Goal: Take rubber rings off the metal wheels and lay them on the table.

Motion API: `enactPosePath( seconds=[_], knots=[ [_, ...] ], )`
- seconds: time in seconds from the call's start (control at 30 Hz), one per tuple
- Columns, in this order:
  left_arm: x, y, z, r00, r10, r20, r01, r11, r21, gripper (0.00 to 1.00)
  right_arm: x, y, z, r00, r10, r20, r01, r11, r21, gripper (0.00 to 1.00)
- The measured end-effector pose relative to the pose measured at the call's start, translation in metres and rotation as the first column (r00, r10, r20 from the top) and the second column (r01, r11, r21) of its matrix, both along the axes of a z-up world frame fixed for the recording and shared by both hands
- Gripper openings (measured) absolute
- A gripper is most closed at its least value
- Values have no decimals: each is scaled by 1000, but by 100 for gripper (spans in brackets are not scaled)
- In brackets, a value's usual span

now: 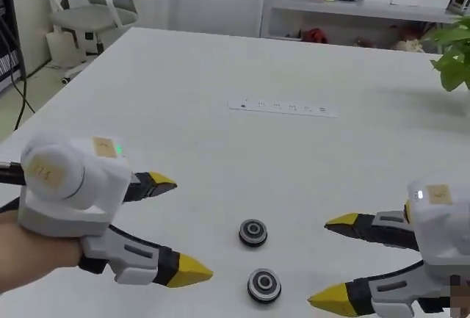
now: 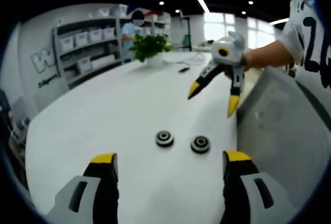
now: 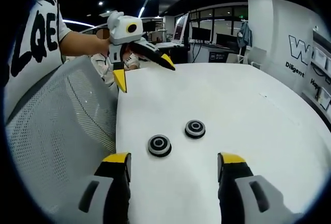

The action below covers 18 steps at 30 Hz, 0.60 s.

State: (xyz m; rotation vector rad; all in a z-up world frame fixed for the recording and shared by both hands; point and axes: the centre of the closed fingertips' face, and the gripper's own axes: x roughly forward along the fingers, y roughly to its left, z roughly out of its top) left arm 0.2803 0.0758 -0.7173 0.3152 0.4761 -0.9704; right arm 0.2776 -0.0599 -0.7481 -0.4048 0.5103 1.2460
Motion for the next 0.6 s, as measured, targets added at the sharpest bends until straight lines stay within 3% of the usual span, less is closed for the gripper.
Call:
enactPosePath(
  seconds=[0.6],
  knots=[
    [5, -9, -11, 999, -23, -37, 23, 1000, 6, 80, 1, 11, -14, 999, 47, -28, -47, 999, -13, 63]
  ],
)
